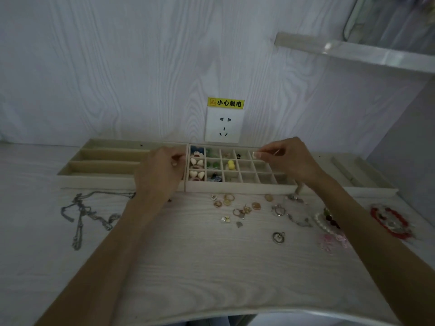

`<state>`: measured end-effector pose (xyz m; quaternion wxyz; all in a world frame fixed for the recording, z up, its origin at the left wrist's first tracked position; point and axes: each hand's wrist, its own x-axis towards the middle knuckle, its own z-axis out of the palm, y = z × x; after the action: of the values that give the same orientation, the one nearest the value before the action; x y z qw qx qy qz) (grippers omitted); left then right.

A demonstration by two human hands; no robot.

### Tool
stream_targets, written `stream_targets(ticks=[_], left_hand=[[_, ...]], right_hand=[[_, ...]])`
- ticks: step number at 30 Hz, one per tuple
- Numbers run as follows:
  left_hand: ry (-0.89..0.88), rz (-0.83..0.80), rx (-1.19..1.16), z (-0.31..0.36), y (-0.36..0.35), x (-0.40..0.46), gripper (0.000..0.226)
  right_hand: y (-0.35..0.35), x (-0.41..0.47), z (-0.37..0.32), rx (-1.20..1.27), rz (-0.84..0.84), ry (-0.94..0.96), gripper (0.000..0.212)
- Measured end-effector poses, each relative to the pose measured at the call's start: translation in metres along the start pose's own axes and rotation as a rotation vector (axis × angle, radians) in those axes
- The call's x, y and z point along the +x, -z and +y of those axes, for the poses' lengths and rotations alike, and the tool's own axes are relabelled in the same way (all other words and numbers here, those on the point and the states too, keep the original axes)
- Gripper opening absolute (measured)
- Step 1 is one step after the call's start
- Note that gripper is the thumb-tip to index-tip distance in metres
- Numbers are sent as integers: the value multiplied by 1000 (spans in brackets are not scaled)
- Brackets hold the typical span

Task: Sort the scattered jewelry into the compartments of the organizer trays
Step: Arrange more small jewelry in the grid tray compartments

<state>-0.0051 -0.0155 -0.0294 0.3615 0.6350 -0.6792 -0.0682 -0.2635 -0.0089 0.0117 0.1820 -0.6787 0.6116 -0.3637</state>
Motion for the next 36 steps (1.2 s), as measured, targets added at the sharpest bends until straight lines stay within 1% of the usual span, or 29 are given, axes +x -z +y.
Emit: stream_targets(ticks=[3, 6, 9, 13, 17, 24, 29, 32, 36], left_hand=[[32, -33, -19, -4, -4, 2, 21], [58, -47, -84, -4, -6, 4, 23], [70, -41, -105, -6, -6, 5, 23], [83, -30, -137, -5, -6, 4, 22], [90, -38, -142, -6, -6, 4, 23], [84, -34, -144, -5, -6, 4, 23], [76, -32, -153, -5, -6, 3, 22], [76, -30, -139, -5, -5, 4, 23], [63, -38, -128, -5, -7, 4, 23]], right_hand=[[-8, 16, 2, -48, -89, -68, 22], [-19, 24, 5, -103, -171, -82, 21], [-29, 27, 9, -155, -183, -86, 17], [-32, 27, 12, -179, -154, -114, 13], [-31, 28, 10, -232, -195, -122, 13], [-31, 33, 9, -279, -214, -115, 16], [-24, 29, 4, -232, -233, -130, 20], [-8, 23, -2, -178, -193, -121, 20], [24, -2, 4, -14, -138, -77, 14]])
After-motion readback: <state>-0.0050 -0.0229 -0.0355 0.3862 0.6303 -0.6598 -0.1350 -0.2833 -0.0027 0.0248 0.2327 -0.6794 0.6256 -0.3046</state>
